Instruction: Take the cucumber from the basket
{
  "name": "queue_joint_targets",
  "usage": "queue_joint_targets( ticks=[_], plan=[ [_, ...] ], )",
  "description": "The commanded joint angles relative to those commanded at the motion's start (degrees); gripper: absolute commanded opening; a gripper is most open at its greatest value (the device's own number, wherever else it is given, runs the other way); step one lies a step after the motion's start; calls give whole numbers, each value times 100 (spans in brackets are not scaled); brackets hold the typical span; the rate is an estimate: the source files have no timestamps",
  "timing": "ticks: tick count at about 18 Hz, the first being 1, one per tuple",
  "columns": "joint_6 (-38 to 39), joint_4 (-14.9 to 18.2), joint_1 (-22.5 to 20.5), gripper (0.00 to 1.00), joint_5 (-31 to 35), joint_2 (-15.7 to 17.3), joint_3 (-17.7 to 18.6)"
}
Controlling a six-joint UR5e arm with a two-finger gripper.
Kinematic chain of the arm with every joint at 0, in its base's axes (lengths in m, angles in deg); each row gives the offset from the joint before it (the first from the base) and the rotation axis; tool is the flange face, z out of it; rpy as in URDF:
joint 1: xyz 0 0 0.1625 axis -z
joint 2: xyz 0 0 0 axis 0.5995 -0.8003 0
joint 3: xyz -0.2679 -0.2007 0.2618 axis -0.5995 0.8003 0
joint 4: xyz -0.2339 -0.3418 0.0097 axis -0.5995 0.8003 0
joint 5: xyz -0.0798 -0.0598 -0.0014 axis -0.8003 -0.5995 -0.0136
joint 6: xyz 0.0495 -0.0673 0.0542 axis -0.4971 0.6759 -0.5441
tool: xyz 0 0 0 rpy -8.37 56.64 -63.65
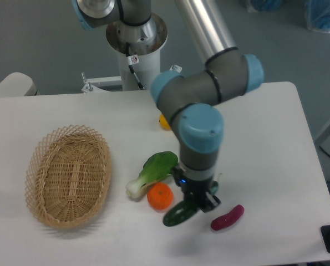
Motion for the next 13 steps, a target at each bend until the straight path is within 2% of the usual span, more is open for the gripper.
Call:
queue_joint_targets(
  ticks=[4,9,11,13],
  plan=[
    [-395,387,-107,15,17,-132,-317],
    [-695,475,-212,15,26,-62,-195],
    [-817,467,-343,15,105,148,146],
    [-1272,397,-510,16,316,385,594]
  ],
)
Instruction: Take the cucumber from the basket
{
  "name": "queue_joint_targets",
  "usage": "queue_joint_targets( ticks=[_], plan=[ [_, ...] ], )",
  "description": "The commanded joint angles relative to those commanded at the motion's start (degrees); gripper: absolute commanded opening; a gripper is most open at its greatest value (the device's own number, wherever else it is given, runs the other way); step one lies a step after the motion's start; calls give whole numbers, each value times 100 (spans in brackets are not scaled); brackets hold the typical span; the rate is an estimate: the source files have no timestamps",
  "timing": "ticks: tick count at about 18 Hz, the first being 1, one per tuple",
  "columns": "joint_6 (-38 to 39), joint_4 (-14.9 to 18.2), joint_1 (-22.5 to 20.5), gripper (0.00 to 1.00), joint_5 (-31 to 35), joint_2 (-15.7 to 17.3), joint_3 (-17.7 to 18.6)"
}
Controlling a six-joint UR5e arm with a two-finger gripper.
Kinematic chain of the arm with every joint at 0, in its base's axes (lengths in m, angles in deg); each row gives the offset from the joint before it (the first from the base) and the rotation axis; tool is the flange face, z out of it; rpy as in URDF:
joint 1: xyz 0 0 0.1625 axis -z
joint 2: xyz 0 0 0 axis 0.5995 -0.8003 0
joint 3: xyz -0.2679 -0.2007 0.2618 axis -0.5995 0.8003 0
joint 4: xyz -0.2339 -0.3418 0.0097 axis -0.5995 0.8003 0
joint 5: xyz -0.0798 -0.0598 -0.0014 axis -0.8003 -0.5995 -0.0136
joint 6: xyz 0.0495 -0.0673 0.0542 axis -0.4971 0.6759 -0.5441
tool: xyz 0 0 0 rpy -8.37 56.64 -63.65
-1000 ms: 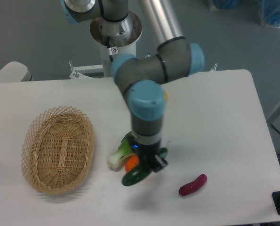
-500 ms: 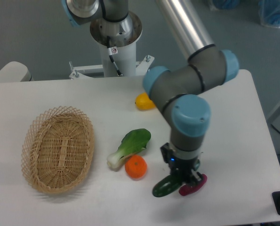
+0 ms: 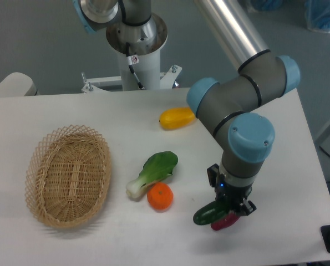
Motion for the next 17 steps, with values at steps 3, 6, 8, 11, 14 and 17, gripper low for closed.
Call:
queue_joint_targets(
  ticks=[3,6,8,11,14,17],
  plan=[
    [-169,-44,-142,17,18,115,178],
    [-178,-9,-98,17,36,98,64],
    [-178,-9,-89,17,27,89,55],
    [-204,-9,-133,16,-52,63,37],
    [-371,-18,-133,16,-34,45,37],
    [-389,-18,-133,16,-34,45,46]
  ],
)
